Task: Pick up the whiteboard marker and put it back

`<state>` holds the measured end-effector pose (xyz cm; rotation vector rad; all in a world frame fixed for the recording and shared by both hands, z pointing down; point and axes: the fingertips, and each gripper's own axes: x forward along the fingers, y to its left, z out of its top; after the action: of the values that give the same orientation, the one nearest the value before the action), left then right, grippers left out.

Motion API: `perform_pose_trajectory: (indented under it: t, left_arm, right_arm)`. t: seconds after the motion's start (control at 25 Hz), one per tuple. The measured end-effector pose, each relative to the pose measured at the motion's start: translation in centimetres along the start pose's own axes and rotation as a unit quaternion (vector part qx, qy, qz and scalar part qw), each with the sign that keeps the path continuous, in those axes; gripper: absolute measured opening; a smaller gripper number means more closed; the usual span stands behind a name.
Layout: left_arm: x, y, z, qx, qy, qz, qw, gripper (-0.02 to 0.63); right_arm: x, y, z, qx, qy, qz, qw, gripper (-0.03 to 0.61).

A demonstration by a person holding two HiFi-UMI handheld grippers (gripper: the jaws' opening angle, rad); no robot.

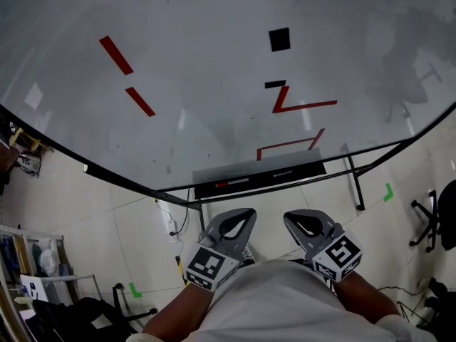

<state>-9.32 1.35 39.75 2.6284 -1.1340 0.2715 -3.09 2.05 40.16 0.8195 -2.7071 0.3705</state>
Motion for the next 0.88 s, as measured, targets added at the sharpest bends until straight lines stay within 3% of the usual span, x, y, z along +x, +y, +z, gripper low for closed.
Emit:
perform_pose_trajectory:
  t: [0.36,0.56,0.88]
  left_arm:
    - [0.3,2.7,-0.6,0.006,0.015,-0.041,0.9990,0.017]
    - [1.8,3.2,-0.3,0.007,0.015,-0.035,0.9992,0.017]
    - [3.8,3.2,0.7,-0.008,0.007,-0.003,0.9999,0.017]
  right_arm:
    - [2.8,0.0,0.9,0.008,-0.002,-0.029,1.000,0.002]
    - [2.6,-2.1,0.8,0.011,0.003,-0.036,0.999,0.002]
    - [2.7,-4.7,1.5,-0.004,0.011,-0.001,1.000,0.002]
